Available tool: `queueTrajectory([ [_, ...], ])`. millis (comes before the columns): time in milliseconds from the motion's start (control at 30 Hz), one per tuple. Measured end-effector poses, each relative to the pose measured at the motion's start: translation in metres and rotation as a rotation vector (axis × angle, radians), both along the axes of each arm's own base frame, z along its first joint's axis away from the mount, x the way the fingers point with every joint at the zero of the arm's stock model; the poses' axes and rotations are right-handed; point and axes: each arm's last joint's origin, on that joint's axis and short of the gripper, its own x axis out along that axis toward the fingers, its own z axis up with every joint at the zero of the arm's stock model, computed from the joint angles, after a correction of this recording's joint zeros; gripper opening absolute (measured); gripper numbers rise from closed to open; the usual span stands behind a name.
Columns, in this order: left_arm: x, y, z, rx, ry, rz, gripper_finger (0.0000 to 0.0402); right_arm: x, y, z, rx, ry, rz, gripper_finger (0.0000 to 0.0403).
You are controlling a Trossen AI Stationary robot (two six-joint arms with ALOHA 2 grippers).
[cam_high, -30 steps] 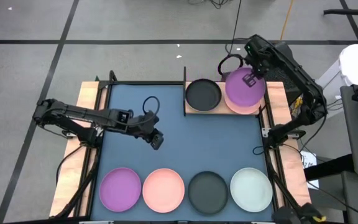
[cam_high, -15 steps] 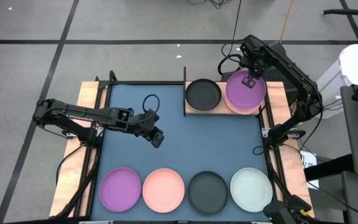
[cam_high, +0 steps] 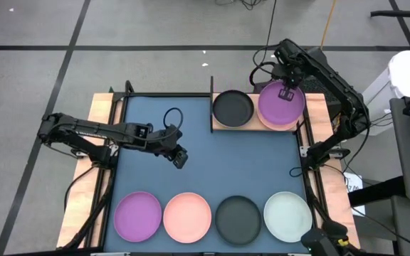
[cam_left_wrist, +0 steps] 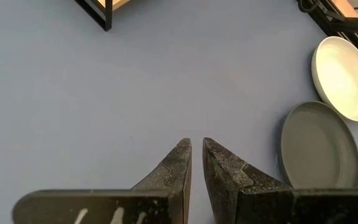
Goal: Place and stack plates onto a shelf
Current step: Stack the top purple plate on top of the orange plate on the shelf
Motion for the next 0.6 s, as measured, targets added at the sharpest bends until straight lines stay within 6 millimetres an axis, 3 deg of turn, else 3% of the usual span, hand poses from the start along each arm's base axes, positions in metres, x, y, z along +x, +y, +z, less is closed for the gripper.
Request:
queueTrajectory([
  [233,0.0,0.001,0.0,0.015,-0.001,0.008,0.0044,0.003,-0.003,-0.004,-0.006,-0.037,0.02,0.0],
  [600,0.0,0.001,0.0,0.02,-0.003,0.015,0.0044,0.001,-0.001,-0.039,0.079,0.021,0.047,0.0],
])
